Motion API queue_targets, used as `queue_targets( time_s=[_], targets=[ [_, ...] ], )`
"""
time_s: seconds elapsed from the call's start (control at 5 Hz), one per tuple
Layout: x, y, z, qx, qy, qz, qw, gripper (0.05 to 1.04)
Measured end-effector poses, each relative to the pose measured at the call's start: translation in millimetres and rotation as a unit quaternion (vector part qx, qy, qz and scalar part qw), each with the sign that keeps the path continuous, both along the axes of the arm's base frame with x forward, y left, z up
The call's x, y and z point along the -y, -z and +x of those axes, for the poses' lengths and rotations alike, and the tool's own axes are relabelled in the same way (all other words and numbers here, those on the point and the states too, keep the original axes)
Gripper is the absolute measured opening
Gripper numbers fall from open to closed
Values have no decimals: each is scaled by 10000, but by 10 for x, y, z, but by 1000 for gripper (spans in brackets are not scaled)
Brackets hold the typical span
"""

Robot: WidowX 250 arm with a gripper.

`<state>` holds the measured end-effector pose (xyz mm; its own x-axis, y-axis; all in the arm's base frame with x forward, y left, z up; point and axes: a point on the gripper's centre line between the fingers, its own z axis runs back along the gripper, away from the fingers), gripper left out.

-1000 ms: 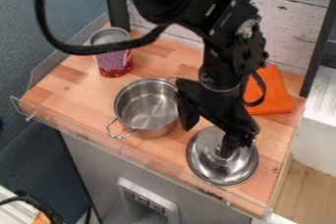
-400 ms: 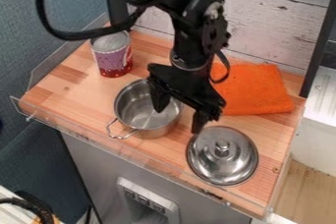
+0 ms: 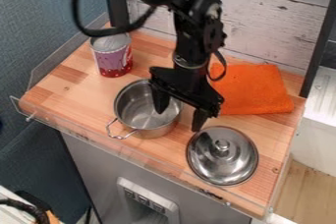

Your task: Move the silver pot over the orange cloth

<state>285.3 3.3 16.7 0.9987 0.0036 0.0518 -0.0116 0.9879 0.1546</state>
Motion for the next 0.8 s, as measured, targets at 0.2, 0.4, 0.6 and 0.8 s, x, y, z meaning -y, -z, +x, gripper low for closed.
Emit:
queue_targets(
  time_s=[0.2,0.4,0.6,0.8],
  targets=[
    [7,118,37,-165,-43,-1,9999,691],
    [16,112,42,-159,-24,-28,9999,381],
    [12,46,45,-61,2,-24,10000,164],
    [-12,-97,26,95,-21,35,9999,79]
  ],
)
